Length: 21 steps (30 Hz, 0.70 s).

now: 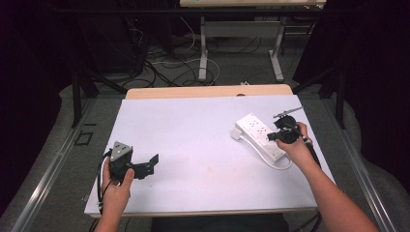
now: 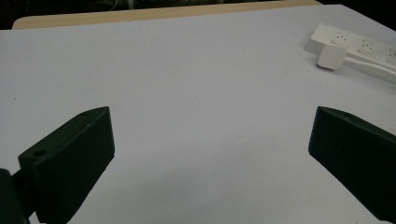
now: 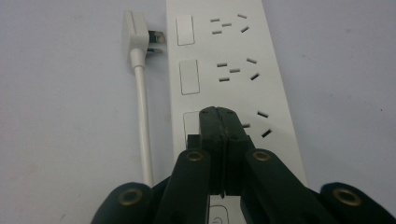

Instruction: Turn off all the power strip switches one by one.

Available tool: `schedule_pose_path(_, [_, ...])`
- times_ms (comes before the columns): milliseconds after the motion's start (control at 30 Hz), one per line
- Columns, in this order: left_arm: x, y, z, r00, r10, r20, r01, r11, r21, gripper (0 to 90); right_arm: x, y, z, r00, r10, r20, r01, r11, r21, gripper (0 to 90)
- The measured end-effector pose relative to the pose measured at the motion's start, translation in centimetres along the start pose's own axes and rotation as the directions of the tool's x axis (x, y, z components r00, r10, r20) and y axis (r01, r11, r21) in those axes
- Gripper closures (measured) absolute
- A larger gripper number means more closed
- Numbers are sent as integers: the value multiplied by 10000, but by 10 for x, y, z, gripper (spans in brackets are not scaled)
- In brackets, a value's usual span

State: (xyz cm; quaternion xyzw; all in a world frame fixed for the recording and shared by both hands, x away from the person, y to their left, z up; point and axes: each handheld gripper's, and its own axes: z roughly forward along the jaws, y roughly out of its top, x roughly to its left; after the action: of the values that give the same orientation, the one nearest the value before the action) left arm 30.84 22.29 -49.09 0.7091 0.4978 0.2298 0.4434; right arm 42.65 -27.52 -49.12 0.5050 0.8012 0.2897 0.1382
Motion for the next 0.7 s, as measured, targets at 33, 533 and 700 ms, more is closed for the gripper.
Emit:
schedule_pose_path(33, [0, 0, 0, 10000, 4, 0, -4, 10000, 4, 4, -1, 1, 1, 10000, 7, -17, -7, 10000, 93, 900])
schedule_pose_path(533, [1, 0, 0, 10000, -29, -24, 29, 10000, 52, 3, 2, 5, 15, 9999, 157, -53, -157, 9999, -36, 900])
schedule_pose_path(700, [2, -1, 0, 10000, -25, -42, 25, 10000, 9, 4, 5, 5, 20, 10000, 68, -33, -68, 10000, -48, 900])
